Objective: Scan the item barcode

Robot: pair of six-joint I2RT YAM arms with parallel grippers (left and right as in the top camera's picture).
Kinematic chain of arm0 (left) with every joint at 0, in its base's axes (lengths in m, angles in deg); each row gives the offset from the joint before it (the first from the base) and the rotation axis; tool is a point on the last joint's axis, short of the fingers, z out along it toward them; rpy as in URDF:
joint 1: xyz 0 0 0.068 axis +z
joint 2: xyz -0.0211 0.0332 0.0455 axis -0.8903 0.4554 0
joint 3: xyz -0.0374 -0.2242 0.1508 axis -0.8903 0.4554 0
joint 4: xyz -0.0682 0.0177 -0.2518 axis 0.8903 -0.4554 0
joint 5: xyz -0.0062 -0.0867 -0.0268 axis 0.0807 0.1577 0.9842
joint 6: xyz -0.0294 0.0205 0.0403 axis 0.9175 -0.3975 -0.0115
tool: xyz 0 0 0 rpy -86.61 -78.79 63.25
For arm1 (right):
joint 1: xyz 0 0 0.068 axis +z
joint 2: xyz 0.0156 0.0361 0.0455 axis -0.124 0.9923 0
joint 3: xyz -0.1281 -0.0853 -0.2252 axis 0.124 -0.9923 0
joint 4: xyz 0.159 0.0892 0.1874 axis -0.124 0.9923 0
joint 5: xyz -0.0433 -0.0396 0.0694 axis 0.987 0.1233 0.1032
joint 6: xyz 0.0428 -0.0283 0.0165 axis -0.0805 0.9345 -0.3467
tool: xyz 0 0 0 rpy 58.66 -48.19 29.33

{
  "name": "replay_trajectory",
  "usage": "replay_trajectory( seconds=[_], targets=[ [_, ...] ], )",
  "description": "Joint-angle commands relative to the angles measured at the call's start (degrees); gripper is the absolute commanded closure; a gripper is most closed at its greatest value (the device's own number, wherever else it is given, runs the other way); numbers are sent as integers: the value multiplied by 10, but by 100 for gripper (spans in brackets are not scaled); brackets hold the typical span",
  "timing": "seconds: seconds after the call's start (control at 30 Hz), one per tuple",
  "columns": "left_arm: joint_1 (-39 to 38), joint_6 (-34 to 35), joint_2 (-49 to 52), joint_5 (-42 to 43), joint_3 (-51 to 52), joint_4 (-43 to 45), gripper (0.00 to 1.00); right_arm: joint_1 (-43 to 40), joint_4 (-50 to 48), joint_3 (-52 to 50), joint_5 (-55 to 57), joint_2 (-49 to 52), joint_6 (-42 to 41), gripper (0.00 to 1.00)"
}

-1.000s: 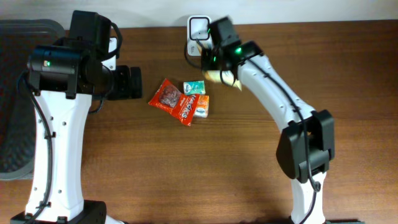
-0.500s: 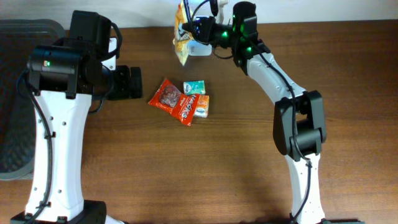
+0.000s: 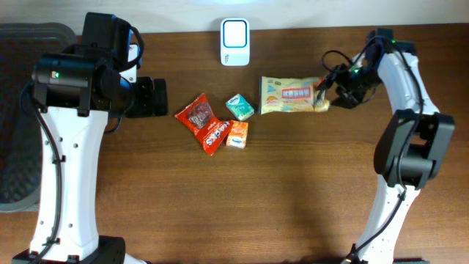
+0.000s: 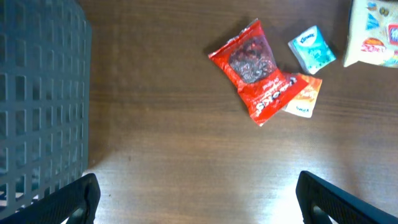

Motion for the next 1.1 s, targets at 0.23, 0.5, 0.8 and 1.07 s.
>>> replay_trajectory(
  seconds=[0.23,0.5,0.8,1.07],
  targets=[
    [2,5,1,-6,-2,0,1,110,-31,-1,148,-42,302,2],
    [2,5,1,-6,-2,0,1,201,21,-8,215,-8,537,0],
    [2,5,1,-6,-2,0,1,242,44,42,276,-11,411,18],
    [2,5,1,-6,-2,0,1,181,-79,-8,276,-8,449,37]
  ],
)
